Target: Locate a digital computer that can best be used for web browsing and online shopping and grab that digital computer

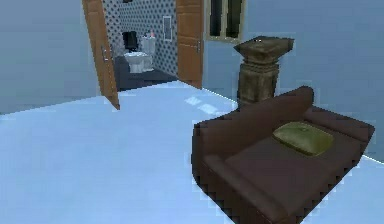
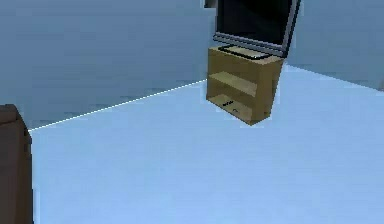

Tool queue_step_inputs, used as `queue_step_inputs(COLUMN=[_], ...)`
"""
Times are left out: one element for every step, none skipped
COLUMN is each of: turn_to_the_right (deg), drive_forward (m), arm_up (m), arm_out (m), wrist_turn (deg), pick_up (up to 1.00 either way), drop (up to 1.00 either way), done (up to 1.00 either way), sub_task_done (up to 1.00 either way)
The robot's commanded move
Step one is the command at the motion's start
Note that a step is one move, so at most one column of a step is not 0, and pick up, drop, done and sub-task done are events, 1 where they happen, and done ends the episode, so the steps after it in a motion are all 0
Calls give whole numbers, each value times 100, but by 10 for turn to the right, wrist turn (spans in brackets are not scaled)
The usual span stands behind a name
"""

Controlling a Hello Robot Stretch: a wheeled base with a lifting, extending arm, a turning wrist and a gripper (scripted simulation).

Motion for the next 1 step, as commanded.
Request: queue_step_inputs(turn_to_the_right=[-450], drive_forward=[0], arm_up=[0], arm_out=[0], wrist_turn=[0], pick_up=[0], drop=[0], done=[0], sub_task_done=[0])
